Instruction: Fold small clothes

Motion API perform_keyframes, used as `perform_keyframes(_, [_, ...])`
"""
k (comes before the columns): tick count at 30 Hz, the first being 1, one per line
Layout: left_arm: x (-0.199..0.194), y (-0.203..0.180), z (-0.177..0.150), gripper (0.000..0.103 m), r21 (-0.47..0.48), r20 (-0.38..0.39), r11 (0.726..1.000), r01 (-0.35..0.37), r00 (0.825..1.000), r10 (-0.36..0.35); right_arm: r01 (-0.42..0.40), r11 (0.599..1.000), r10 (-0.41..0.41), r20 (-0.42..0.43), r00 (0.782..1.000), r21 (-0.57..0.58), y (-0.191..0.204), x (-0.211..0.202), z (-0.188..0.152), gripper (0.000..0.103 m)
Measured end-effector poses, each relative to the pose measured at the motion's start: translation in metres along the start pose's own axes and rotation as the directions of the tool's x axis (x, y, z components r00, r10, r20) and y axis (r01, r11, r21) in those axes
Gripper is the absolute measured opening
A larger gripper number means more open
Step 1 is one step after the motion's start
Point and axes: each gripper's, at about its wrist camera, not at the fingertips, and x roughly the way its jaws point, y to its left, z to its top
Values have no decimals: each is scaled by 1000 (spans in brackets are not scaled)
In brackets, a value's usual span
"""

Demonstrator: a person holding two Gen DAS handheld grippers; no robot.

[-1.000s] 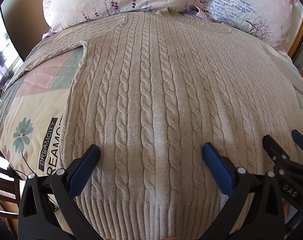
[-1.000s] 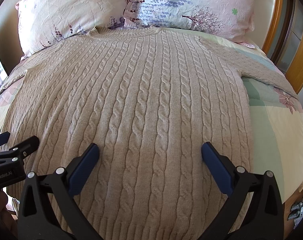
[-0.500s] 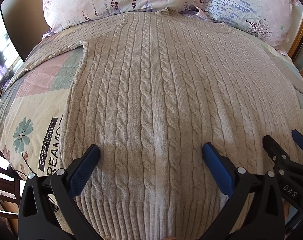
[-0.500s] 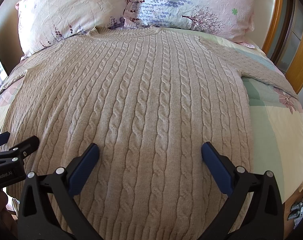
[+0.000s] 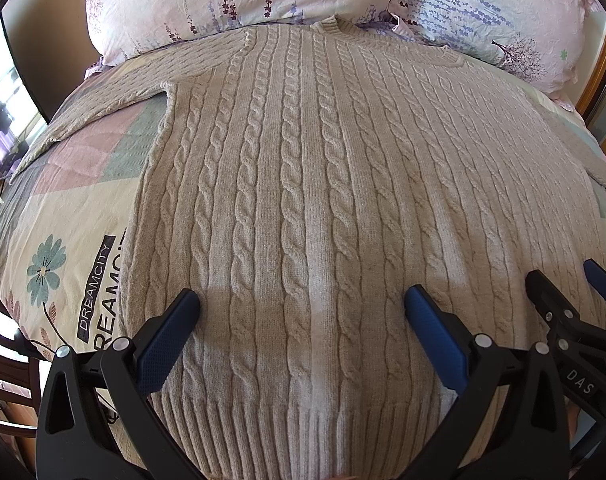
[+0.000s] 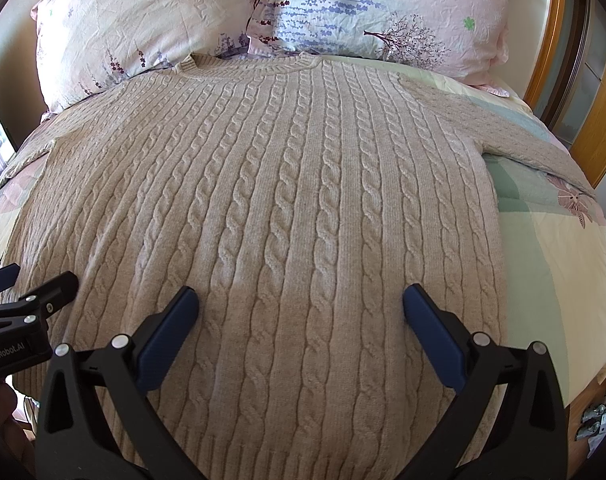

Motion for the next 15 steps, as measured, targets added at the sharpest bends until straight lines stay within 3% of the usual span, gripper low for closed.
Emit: perform_keyframes(15, [0, 0, 0, 102, 0, 1, 1000, -1, 1000, 1, 0, 1000, 0, 0, 1000, -1, 0, 1, -2, 101])
